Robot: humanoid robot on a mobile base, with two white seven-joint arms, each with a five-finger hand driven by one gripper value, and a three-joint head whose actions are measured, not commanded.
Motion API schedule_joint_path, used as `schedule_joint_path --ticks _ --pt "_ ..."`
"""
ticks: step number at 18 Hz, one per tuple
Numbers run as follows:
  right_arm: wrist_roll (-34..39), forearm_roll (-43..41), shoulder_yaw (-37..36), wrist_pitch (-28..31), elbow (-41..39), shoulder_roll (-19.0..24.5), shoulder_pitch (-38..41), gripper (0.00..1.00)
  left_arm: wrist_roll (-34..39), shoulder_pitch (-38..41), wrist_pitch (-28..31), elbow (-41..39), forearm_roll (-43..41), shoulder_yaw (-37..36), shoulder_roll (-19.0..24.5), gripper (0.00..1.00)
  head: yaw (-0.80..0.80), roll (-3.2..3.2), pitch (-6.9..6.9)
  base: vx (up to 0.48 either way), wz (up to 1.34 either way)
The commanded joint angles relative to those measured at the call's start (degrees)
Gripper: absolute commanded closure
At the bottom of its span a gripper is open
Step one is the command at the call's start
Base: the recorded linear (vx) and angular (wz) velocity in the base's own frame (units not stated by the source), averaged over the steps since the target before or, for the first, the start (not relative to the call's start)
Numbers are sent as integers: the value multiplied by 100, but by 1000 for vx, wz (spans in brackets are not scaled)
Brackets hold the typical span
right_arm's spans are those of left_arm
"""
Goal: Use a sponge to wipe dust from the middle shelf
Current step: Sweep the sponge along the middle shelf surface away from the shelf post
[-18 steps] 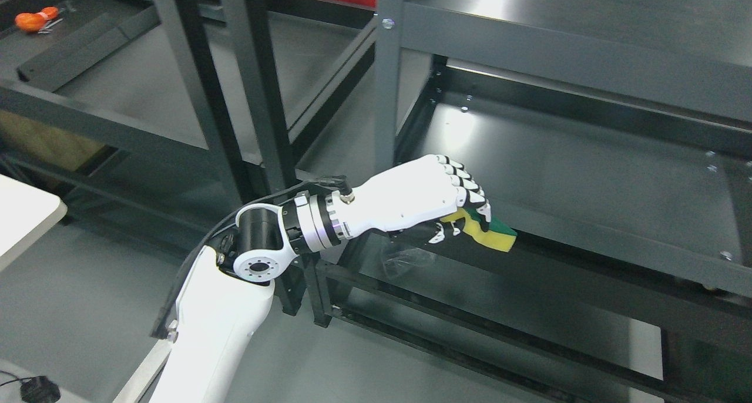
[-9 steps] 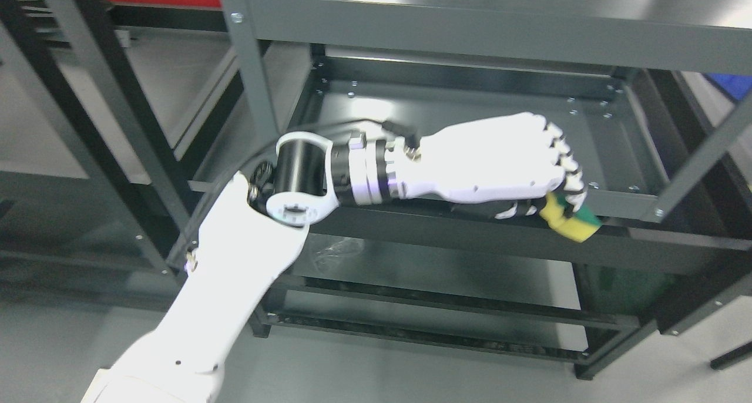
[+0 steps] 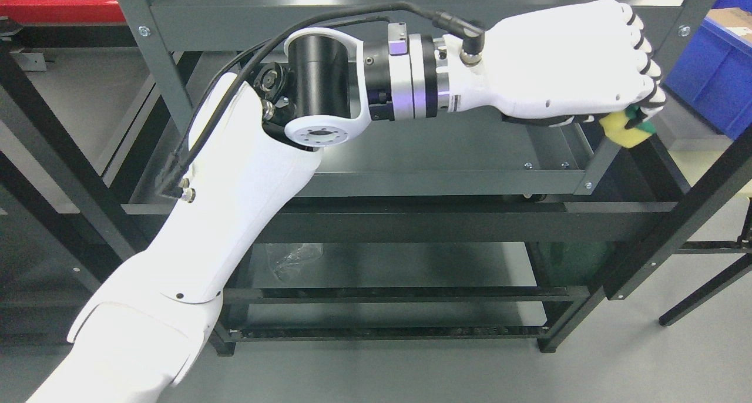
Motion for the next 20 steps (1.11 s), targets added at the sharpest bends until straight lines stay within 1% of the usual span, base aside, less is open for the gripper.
schedule_joint_path --ticks 1,4,5,8,10,12,14,17,18,20 --pt "3 0 -1 3 -100 -100 -2 0 182 -213 68 627 -669 28 98 100 0 0 0 -5 -138" --pt "3 0 -1 3 -100 -100 -2 0 103 164 -115 575 -661 169 98 100 0 0 0 0 19" --pt "3 0 -1 3 -100 -100 -2 0 7 287 -395 523 -652 317 98 100 0 0 -1 1 58" --pt "3 0 -1 3 -100 -100 -2 0 -458 569 -442 312 -634 1186 98 100 0 0 -1 11 57" --pt "3 0 -1 3 -100 -100 -2 0 -696 587 -442 180 -634 1784 103 100 0 0 -1 11 65" --pt "3 0 -1 3 -100 -100 -2 0 -864 587 -442 13 -590 2312 260 100 0 0 -1 3 58" --pt "3 0 -1 3 -100 -100 -2 0 -908 622 -442 -58 -293 2594 593 100 0 0 -1 -1 24" --pt "3 0 -1 3 -100 -100 -2 0 -1031 841 -442 -250 725 2622 1427 99 0 0 -1 0 0" --pt "3 0 -1 3 -100 -100 -2 0 -1040 964 -442 -373 1068 2622 1778 99 0 0 -1 0 0" --pt "3 0 -1 3 -100 -100 -2 0 -1031 1245 -442 -567 1710 2683 2613 99 0 0 -1 0 0"
